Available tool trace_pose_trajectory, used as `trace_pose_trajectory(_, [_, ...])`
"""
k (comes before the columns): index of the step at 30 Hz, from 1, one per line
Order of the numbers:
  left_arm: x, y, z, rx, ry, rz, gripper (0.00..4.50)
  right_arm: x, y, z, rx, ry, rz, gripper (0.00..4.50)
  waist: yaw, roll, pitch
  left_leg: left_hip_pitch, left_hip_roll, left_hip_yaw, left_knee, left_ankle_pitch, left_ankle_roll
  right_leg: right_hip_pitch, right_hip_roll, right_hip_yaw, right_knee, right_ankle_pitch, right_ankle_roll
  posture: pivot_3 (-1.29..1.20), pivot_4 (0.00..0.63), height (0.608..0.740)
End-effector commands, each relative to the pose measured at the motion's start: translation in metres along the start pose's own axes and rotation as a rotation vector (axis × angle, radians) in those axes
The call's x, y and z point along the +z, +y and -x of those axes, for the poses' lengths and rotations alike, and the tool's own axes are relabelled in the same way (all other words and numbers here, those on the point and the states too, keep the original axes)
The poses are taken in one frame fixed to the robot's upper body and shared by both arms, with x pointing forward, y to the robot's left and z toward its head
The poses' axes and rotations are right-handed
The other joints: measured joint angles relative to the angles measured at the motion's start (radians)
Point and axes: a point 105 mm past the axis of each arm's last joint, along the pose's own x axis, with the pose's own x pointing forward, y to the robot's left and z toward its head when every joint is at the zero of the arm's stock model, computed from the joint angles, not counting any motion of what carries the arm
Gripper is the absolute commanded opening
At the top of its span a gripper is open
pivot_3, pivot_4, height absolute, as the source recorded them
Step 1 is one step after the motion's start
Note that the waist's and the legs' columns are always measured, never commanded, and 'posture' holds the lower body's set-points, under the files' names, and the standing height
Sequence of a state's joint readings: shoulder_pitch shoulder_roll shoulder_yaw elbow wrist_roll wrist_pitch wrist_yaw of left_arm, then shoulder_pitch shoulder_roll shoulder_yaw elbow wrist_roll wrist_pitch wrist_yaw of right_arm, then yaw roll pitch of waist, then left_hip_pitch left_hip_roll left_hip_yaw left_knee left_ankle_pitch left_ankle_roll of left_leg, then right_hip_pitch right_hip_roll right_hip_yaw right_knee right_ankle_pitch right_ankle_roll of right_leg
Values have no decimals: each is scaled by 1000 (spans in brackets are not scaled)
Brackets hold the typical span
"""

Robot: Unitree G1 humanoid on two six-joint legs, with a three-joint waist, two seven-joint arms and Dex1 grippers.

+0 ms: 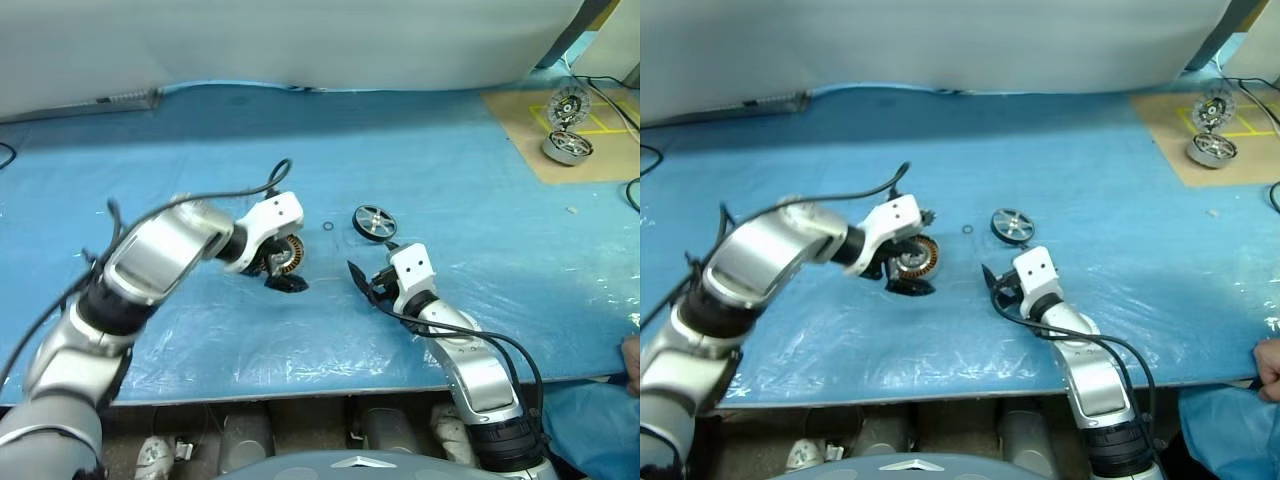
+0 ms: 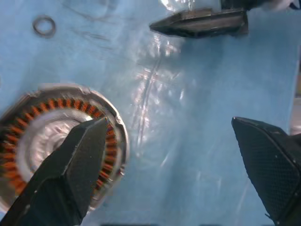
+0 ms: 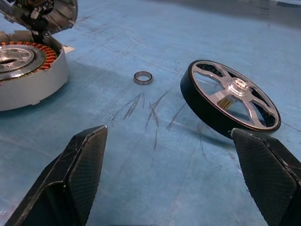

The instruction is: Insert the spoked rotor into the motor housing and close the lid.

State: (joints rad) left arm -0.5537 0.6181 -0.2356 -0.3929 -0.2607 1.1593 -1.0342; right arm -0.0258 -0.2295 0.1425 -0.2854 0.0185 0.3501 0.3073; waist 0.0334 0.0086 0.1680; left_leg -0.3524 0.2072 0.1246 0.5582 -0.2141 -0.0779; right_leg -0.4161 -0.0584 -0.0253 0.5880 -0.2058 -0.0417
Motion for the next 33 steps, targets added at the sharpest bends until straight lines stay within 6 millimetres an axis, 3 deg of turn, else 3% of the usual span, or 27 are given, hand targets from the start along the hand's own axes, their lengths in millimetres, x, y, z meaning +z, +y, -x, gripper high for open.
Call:
trace_pose_trajectory(1, [8,4,18,109,-261,-107,4483,11,-1,2,0,-45,8,4500,4,0,0,-1,0,0,0,0,0,0,0,0,0,0,0,0,150,740])
trace_pose_trajectory(9, [-23,0,27,195,-557,50,4483,28,-4,-2,25,-78,34,4500,7,0,0,1,0,1,2,0,0,0,-1,0,2,0,0,0,150,740])
trace_pose_trajectory(18, [-48,25,37,438,-674,111,4483,62,6,-15,87,-111,72,4500,5,0,0,1,1,1,2,0,0,-1,0,1,2,0,0,0,150,740])
trace_pose_trajectory(23, [-48,37,35,548,-656,17,4483,64,10,-42,75,-18,137,4500,4,-1,0,2,1,1,3,0,0,-1,0,2,3,0,0,0,150,740])
trace_pose_trajectory(29, [-45,32,30,513,-655,4,4483,57,15,-84,11,90,5,4500,1,-1,0,3,1,2,3,0,0,-3,0,2,5,0,0,0,150,740])
trace_pose_trajectory(33, [-40,28,32,500,-675,-2,4483,56,20,-100,4,109,-74,4500,4,-1,0,2,0,2,3,0,0,-5,0,3,8,0,0,0,150,740])
